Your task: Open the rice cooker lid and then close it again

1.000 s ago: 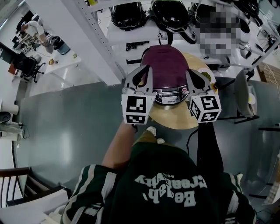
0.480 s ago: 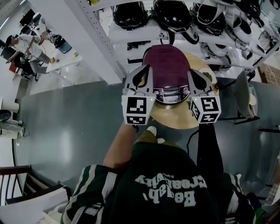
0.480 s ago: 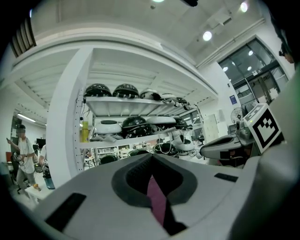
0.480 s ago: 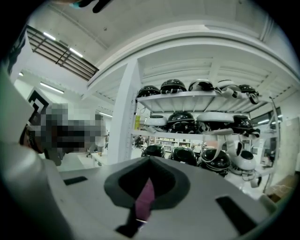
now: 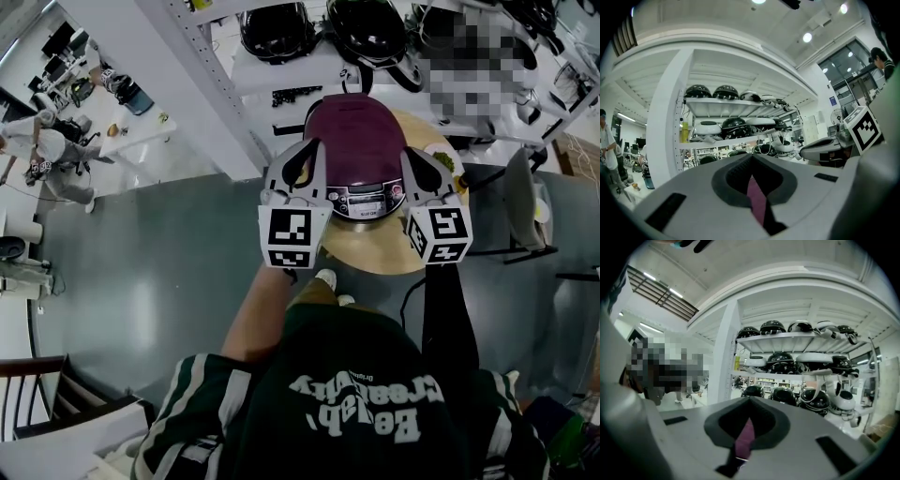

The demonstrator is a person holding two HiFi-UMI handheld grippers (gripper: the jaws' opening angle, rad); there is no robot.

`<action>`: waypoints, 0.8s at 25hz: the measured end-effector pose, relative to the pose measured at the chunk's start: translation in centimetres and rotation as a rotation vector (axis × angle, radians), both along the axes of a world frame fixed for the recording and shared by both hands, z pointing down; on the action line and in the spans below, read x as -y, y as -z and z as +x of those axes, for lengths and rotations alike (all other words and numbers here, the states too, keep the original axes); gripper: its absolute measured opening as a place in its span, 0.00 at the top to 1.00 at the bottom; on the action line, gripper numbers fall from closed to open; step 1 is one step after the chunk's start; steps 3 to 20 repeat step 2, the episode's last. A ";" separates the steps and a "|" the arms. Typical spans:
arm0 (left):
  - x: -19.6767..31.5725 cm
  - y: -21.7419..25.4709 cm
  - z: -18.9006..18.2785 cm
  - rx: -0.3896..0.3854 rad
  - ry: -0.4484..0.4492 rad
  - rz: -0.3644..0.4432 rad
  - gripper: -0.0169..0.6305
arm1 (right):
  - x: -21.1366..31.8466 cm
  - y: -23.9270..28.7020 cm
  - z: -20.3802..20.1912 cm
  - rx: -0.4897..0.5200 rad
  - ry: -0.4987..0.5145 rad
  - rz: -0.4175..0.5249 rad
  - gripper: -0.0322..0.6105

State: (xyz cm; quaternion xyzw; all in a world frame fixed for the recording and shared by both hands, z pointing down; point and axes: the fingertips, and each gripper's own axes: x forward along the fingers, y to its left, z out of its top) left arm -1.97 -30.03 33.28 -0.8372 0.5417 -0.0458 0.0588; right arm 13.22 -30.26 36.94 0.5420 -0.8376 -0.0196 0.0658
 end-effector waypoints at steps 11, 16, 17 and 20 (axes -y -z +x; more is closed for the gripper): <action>-0.1 0.0 0.0 0.000 0.002 -0.001 0.97 | -0.1 0.1 0.0 0.001 0.001 0.001 0.95; -0.1 0.0 0.0 0.000 0.002 -0.001 0.97 | -0.1 0.1 0.0 0.001 0.001 0.001 0.95; -0.1 0.0 0.0 0.000 0.002 -0.001 0.97 | -0.1 0.1 0.0 0.001 0.001 0.001 0.95; -0.1 0.0 0.0 0.000 0.002 -0.001 0.97 | -0.1 0.1 0.0 0.001 0.001 0.001 0.95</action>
